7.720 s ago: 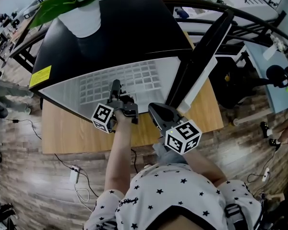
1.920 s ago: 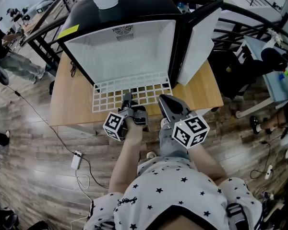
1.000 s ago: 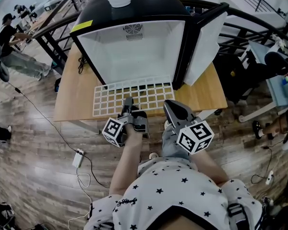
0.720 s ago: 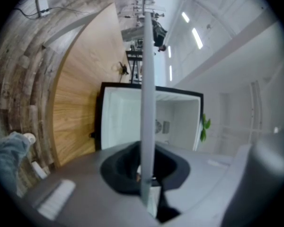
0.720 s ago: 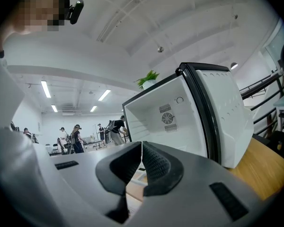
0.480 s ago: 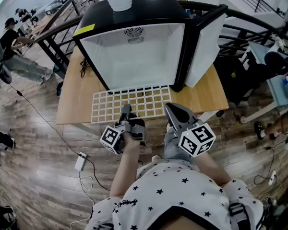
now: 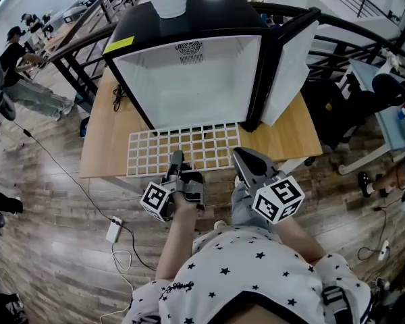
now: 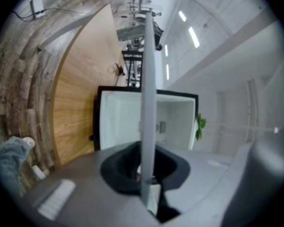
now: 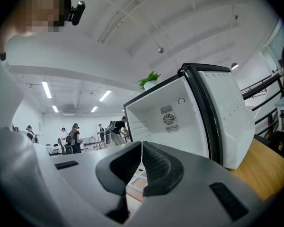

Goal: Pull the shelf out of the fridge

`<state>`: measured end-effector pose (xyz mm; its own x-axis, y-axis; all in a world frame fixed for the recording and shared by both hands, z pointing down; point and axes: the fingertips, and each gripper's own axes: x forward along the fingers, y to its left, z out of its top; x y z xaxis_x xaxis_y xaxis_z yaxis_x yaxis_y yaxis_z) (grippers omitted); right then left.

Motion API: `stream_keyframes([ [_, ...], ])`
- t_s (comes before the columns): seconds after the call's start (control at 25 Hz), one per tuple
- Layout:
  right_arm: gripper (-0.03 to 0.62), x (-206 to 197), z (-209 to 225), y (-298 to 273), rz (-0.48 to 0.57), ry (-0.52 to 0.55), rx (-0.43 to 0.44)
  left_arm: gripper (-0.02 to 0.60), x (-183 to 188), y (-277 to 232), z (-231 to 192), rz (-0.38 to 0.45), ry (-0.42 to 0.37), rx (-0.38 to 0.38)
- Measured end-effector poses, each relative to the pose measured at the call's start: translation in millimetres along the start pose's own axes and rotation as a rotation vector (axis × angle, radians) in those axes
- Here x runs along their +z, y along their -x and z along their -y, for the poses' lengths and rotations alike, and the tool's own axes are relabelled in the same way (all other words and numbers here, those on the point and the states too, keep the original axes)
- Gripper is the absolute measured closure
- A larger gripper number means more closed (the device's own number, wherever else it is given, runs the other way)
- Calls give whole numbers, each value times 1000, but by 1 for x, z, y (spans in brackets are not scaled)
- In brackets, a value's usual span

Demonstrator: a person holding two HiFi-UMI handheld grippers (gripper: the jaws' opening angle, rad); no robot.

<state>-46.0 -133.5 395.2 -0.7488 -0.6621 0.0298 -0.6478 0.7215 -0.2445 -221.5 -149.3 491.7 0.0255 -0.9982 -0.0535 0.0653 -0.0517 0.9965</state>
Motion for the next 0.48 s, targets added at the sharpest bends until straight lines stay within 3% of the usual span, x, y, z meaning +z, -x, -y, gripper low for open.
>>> stream_keyframes([
  [0.48,574,1,-1,-1,-6,49,-17,551,0,-3,2,-1,-10,-10],
])
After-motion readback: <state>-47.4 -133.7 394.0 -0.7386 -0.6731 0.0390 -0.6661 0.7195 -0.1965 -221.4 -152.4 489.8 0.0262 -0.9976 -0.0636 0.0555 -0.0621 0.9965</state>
